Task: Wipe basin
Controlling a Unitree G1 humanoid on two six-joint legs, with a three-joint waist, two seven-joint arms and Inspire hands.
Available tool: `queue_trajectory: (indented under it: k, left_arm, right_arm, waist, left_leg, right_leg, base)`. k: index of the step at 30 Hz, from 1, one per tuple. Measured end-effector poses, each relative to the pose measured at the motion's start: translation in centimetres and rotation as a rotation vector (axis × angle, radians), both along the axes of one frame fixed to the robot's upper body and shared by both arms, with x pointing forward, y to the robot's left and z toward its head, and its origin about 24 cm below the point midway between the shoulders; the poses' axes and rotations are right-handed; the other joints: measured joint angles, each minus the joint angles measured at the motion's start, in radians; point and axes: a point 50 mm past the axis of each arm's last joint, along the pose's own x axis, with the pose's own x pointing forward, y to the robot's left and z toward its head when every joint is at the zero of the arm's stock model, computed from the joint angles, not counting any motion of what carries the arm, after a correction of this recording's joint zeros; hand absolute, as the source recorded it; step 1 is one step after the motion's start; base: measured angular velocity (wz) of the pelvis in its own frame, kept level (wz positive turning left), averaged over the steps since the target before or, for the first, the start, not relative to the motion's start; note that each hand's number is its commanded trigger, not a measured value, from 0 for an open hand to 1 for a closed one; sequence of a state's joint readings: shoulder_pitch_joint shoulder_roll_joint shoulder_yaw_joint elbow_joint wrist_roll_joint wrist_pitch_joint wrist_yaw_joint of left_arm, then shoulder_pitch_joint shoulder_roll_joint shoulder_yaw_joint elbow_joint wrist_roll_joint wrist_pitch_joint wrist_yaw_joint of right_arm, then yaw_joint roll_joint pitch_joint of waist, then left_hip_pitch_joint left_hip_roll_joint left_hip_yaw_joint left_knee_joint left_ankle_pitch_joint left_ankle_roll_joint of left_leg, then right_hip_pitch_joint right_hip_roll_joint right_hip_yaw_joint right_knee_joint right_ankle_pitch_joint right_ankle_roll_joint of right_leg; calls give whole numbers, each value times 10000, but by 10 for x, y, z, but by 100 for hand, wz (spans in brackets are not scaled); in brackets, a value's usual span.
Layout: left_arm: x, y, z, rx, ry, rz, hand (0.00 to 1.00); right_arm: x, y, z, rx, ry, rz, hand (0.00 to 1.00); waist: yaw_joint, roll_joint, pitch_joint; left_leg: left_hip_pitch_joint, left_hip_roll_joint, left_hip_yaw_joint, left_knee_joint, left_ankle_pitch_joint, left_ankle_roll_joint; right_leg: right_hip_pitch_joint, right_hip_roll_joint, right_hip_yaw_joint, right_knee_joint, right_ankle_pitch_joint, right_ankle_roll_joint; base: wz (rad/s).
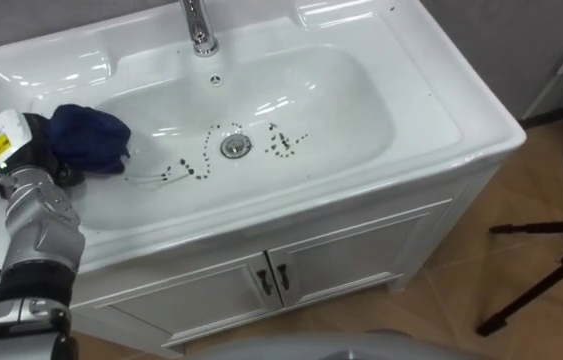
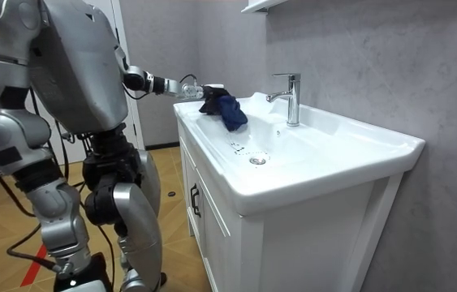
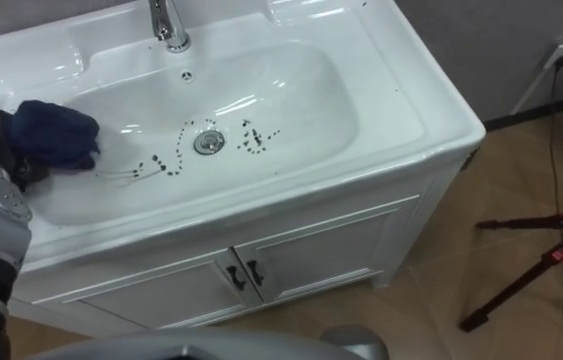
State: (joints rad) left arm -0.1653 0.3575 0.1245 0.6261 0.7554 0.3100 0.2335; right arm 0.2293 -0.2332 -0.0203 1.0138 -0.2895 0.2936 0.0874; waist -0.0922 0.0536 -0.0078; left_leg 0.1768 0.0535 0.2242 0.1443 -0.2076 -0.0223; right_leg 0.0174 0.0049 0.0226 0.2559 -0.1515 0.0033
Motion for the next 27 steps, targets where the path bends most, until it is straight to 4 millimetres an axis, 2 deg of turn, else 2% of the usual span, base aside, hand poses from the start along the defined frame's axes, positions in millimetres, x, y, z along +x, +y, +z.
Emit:
queue_trajectory:
  k: [10, 16, 21, 23, 25, 27]
  left_arm:
    - [-1, 1, -1, 19, 91, 76, 100]
    - [-1, 1, -1, -213, 67, 153, 100]
    - [1, 0, 3, -574, -288, 287, 100]
    - [4, -2, 9, -740, -473, 255, 100]
    - [7, -5, 12, -848, -629, 143, 100]
    - [10, -7, 16, -880, -769, 41, 100]
  right_arm:
    - [8, -2, 2, -73, -182, 65, 0]
    - [9, -2, 2, -70, -191, 99, 0]
    - [12, -1, 2, -101, -247, 395, 0]
    - [16, -1, 3, -170, -369, 631, 0]
    - [20, -1, 3, -281, -464, 808, 0]
    - [24, -1, 4, -307, -542, 918, 0]
  waist:
    - [57, 87, -51]
    - [50, 135, -44]
    - [25, 176, -51]
    - [8, 257, -55]
    - [-9, 360, -51]
    - [-62, 375, -1]
  left_leg:
    - [145, 38, 81, -100, -13, -25]
    - [235, 38, 72, -155, -26, -31]
    - [140, 35, 2, -129, -26, -29]
    - [-11, 38, -116, -98, -24, -26]
    - [-101, 34, -200, -88, -22, -24]
    - [-171, 30, -296, -81, -22, -23]
  right_leg:
    - [63, 45, -14, -30, -37, -40]
    - [211, 57, 5, -154, -41, -27]
    - [163, 59, -19, -202, -37, -17]
    - [194, 52, -102, -344, 9, -7]
    - [168, 22, -198, -347, 24, -9]
    - [133, -4, -301, -356, 21, -5]
  base:
    - [-2]
    - [0]
    - [4]
    - [12]
    - [12]
    - [13]
